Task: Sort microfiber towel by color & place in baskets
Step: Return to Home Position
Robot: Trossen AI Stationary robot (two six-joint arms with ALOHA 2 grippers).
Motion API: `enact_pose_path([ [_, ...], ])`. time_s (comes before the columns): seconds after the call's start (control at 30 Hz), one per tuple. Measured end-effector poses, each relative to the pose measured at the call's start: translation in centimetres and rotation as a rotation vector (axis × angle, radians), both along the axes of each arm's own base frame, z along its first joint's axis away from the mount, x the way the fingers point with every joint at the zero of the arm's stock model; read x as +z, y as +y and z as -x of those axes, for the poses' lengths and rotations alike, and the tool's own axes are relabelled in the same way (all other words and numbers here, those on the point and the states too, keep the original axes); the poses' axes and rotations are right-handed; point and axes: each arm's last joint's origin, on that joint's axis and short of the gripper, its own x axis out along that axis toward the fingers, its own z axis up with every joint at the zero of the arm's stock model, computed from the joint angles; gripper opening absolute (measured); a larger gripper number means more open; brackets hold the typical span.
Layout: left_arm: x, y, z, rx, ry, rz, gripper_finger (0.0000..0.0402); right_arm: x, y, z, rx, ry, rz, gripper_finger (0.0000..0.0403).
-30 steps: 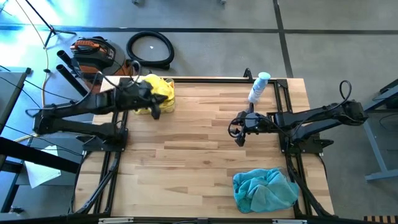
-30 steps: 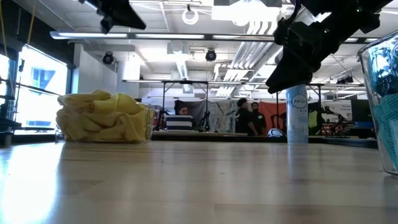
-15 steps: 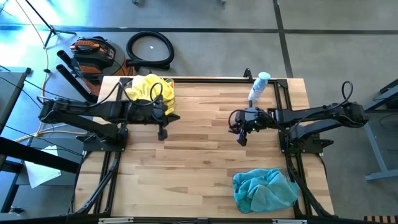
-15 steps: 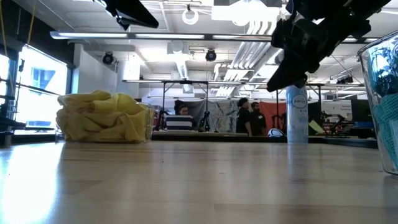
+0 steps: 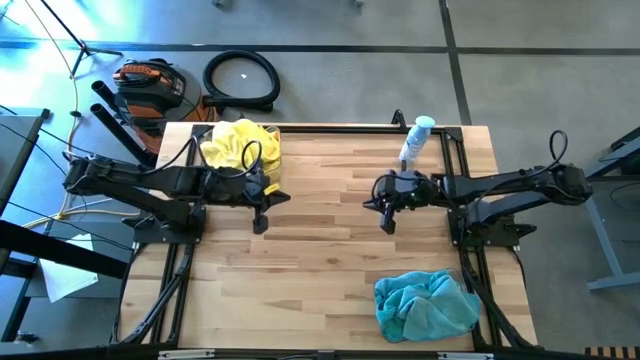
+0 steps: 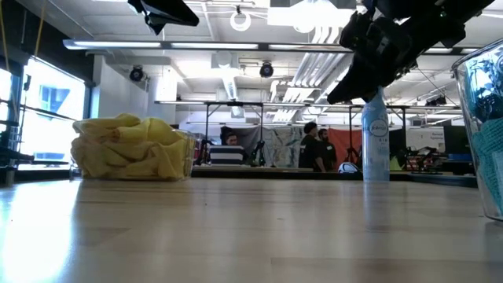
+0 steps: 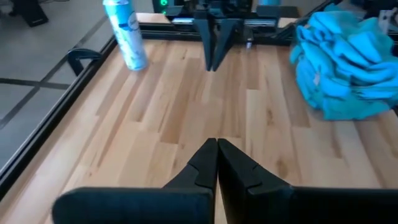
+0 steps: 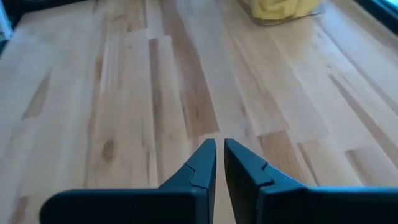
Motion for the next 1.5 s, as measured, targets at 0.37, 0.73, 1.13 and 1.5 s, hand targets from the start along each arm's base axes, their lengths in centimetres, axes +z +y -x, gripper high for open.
enact_pose_path([
  [0.37,0.1,-1.2,0.1,0.012,-0.014,-0.010,0.0000,2.1,1.7,2.1,0.094,-0.109,0.058,0.0030],
  [0.73,0.1,-1.3,0.2,0.024,-0.018,0.008,0.0000,-2.1,2.4,7.7,0.123,-0.347,-0.032,0.0030],
  [1.13,0.1,-1.3,0.2,0.024,-0.017,0.008,0.0000,-5.7,2.3,11.5,0.129,-0.500,-0.129,0.0030],
  [1.5,0.0,-1.3,0.2,0.034,-0.020,0.029,0.0000,-4.4,2.0,12.8,0.110,-0.660,0.002,0.0030],
])
